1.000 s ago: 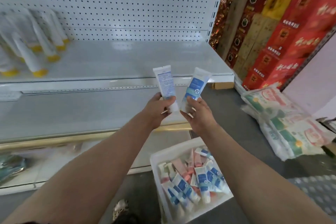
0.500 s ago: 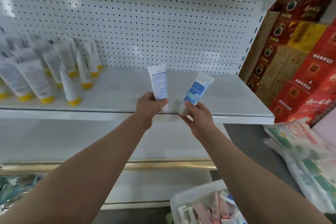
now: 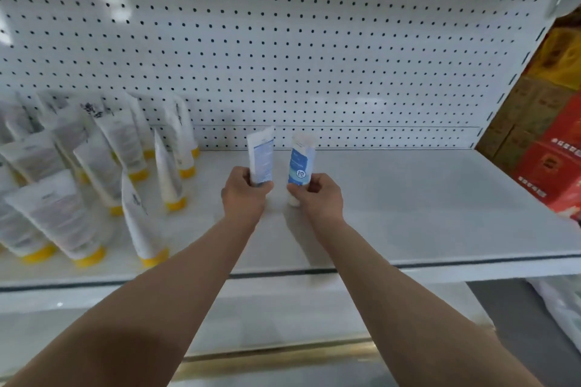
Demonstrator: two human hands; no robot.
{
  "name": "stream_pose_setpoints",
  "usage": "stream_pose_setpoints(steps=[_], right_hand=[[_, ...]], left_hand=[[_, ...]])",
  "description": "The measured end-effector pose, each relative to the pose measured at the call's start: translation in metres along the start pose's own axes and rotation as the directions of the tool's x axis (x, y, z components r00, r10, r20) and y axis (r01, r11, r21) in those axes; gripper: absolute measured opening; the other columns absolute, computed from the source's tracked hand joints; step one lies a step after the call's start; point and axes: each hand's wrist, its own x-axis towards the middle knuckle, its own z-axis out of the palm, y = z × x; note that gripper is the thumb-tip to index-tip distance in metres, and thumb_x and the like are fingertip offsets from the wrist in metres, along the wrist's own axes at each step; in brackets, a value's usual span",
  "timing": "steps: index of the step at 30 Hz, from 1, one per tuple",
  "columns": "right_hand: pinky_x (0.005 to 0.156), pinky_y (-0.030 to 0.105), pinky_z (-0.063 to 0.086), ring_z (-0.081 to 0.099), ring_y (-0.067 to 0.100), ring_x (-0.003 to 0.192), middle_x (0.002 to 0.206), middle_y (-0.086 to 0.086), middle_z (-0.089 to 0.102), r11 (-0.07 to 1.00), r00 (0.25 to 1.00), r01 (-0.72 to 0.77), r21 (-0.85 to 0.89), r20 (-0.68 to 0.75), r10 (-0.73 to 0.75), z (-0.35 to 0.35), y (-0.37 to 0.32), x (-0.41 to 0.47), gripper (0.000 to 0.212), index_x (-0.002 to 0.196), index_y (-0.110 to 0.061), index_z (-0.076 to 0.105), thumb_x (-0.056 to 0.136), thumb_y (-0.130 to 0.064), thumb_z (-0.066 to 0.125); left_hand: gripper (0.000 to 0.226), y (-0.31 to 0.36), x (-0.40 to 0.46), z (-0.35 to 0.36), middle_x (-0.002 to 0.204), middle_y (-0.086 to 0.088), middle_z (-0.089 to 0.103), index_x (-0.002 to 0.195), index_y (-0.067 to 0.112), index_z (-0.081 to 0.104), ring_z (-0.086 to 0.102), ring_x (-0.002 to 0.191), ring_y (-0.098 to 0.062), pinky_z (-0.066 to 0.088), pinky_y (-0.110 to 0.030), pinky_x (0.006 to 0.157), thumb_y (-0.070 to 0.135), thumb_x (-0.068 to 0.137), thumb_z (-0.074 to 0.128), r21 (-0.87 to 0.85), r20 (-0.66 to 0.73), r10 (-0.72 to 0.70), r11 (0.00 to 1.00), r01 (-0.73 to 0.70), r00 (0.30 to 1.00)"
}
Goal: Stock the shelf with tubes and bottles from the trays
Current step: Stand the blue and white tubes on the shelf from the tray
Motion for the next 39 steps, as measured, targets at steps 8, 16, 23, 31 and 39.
stream_pose_setpoints(steps=[8, 16, 23, 31, 39], right_hand=[[0.058, 0.013, 0.034, 0.051, -0.001, 0.070, 0.081, -0.014, 0.056, 0.975, 0.994, 0.109, -0.193, 0.045, -0.103, 0.047, -0.013, 0.044, 0.030, 0.096, -0.020, 0.056, 0.081, -0.032, 0.079], [0.056, 0.017, 0.037, 0.051, 0.002, 0.065, 0.074, -0.010, 0.055, 0.965, 0.977, 0.207, -0.163, 0.083, -0.195, 0.070, -0.012, 0.094, 0.028, 0.097, -0.015, 0.057, 0.083, -0.027, 0.078], [0.063, 0.019, 0.042, 0.056, 0.008, 0.073, 0.084, -0.007, 0.064, 0.969, 0.973, 0.220, -0.113, 0.093, -0.210, 0.079, -0.010, 0.119, 0.027, 0.099, -0.018, 0.059, 0.082, -0.027, 0.077], [0.074, 0.029, 0.045, 0.063, 0.011, 0.090, 0.098, -0.013, 0.066, 0.962, 0.978, 0.199, -0.188, 0.103, -0.182, 0.089, -0.010, 0.135, 0.031, 0.110, -0.032, 0.058, 0.085, -0.044, 0.072], [0.072, 0.028, 0.041, 0.061, 0.009, 0.091, 0.099, -0.016, 0.065, 0.942, 0.976, 0.218, -0.253, 0.083, -0.204, 0.093, -0.011, 0.140, 0.039, 0.122, -0.035, 0.057, 0.086, -0.047, 0.068]], left_hand=[[0.039, -0.014, 0.059, -0.001, 0.106, -0.002, 0.065, 0.114, 0.011, 0.057, 0.058, 0.094, -0.021, 0.038, -0.025, 0.077, 0.023, 0.083, 0.077, 0.030, -0.076, 0.041, 0.999, -0.039, 0.996], [0.041, -0.018, 0.112, 0.010, 0.118, -0.012, 0.069, 0.120, 0.009, 0.060, 0.063, 0.109, -0.029, 0.040, -0.025, 0.080, 0.023, 0.085, 0.075, 0.037, -0.157, 0.045, 0.999, -0.039, 0.987], [0.037, -0.021, 0.135, 0.016, 0.114, -0.010, 0.070, 0.117, 0.011, 0.061, 0.064, 0.103, -0.028, 0.042, -0.027, 0.079, 0.025, 0.085, 0.076, 0.044, -0.187, 0.018, 0.999, -0.010, 0.982], [0.035, -0.021, 0.145, 0.021, 0.112, -0.006, 0.069, 0.118, 0.017, 0.060, 0.063, 0.105, -0.028, 0.048, -0.034, 0.090, 0.029, 0.088, 0.073, 0.067, -0.220, 0.010, 0.998, 0.005, 0.975], [0.038, -0.022, 0.145, 0.021, 0.114, -0.004, 0.070, 0.123, 0.017, 0.060, 0.063, 0.106, -0.025, 0.044, -0.028, 0.085, 0.029, 0.089, 0.071, 0.082, -0.225, 0.023, 0.997, -0.004, 0.974]])
